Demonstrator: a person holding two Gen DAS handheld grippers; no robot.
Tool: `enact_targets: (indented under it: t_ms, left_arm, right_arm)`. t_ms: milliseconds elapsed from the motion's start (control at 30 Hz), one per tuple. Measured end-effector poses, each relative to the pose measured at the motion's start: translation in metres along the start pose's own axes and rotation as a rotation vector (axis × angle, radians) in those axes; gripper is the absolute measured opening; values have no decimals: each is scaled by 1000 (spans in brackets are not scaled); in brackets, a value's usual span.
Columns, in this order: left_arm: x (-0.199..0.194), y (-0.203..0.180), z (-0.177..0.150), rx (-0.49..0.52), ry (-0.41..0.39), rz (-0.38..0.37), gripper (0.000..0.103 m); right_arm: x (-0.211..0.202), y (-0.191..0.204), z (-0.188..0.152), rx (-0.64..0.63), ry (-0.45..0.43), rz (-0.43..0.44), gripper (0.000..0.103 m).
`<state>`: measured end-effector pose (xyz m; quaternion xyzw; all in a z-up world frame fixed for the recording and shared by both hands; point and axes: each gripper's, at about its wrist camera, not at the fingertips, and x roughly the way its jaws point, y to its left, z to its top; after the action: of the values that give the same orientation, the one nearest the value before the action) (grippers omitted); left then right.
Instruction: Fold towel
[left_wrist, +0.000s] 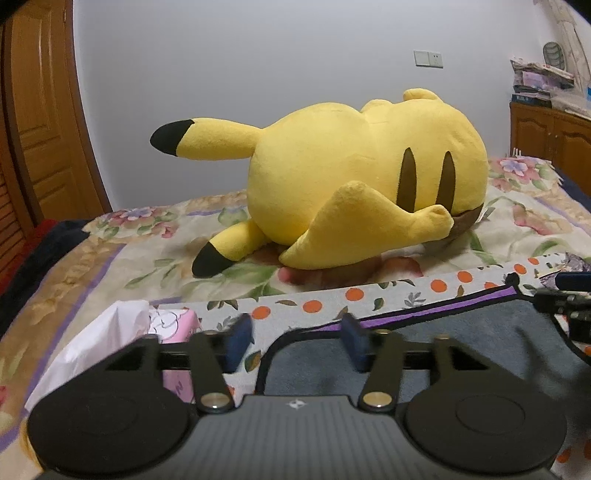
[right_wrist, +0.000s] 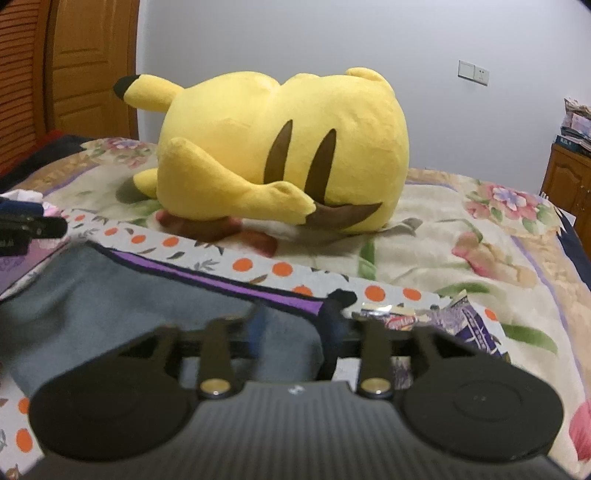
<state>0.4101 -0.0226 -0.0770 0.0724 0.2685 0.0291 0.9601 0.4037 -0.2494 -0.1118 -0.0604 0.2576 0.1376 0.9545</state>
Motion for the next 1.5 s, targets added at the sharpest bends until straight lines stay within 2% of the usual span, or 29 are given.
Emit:
enact_targets:
  t_ms: [100,233,400,567,633,867,967,1033,1100,1500]
  left_arm:
    - [-6,-1,0,4,7,-17,63]
    - [-20,-1,1,-3,11,-35,72]
    - [-48,-1,3,1,23,-62,73]
    - [-84,2,6,7,23,-78,79]
    - [-100,2,8,11,20,-83,83]
    - [-154,8,15,7,8,-105,92]
    - [-178,8,16,10,-4,-107,96]
    - [-194,9,16,6,-10,-103,101]
    - [-210,11,17,5,-19,-111,103]
    - [-289,19,24,10,-52,-103,103]
  right_arm:
    - [-10,3,-1,4,3,6,43]
    - [-28,6,0,28,5,22,43]
    - [-62,12,2,56,-1,44,43]
    - [-100,18,8,82,-12,59,46]
    - [-115,19,10,95,-19,64,53]
    - [-163,21,19,108,-39,54,59]
    - [-180,22,22,115,-50,50,73]
    - [-192,24,22,115,-64,41,92]
    - [-204,26,22,116,-72,30,103]
    - [-262,38,24,129,-96,17,103]
